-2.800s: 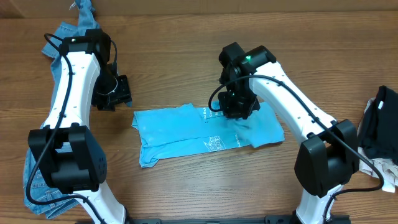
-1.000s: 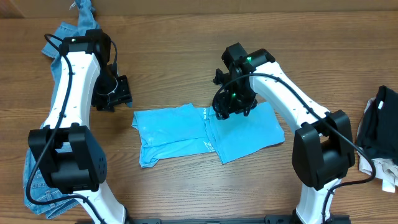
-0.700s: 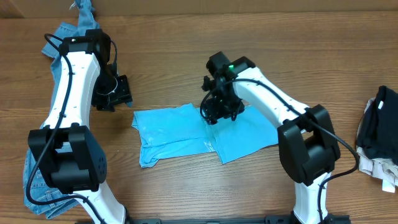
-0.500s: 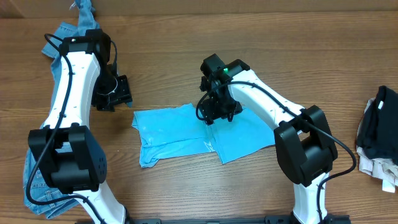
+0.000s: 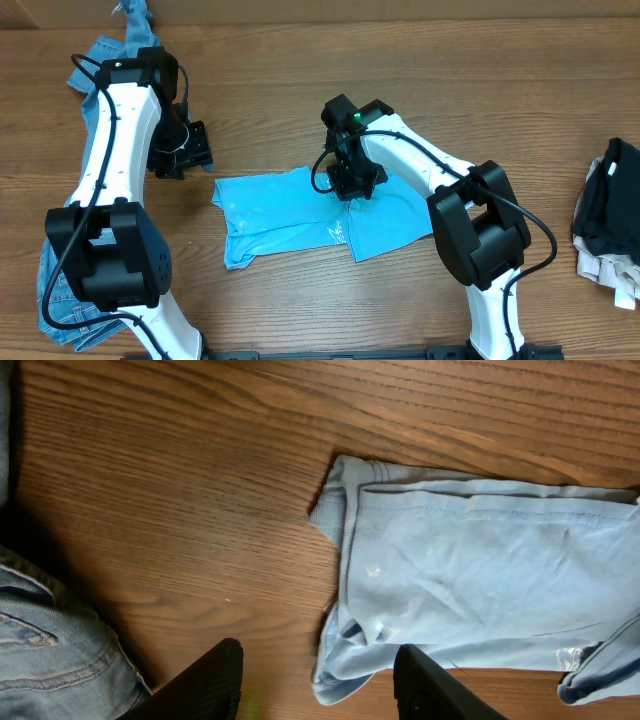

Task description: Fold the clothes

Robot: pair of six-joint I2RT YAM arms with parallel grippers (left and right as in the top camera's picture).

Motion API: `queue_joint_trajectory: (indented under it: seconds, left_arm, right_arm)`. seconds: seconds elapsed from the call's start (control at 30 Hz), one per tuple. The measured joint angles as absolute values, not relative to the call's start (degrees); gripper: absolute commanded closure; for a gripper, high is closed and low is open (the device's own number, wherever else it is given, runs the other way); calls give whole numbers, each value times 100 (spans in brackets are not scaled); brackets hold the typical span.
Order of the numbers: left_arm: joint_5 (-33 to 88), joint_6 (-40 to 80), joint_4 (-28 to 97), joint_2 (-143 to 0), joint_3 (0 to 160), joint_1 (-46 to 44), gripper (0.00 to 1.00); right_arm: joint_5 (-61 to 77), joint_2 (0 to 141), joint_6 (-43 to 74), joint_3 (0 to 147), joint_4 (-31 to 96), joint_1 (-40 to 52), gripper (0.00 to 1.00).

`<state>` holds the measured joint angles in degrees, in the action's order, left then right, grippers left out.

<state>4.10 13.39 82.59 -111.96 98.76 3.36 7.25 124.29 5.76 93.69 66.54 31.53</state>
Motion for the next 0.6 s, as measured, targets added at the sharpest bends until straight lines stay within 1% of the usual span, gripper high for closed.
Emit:
queue_joint_trajectory:
  seconds: [0.1, 0.33, 0.53, 0.6]
  left_arm:
    - [410, 1339, 8256, -11196, 9876, 336, 47]
    - [410, 1337, 8248, -11196, 9876, 336, 47]
    - [410, 1337, 8248, -11196, 9876, 336, 48]
    - [410, 1337, 8248, -11196, 9876, 336, 48]
  right_arm:
    - [655, 12429, 578, 9478, 6936, 3153, 96]
    - [434, 12425, 578, 10322, 7435, 3153, 96]
    - [419, 12425, 576, 10344, 7513, 3153, 95]
    - [408, 12425, 530, 10346, 7734, 3151, 95]
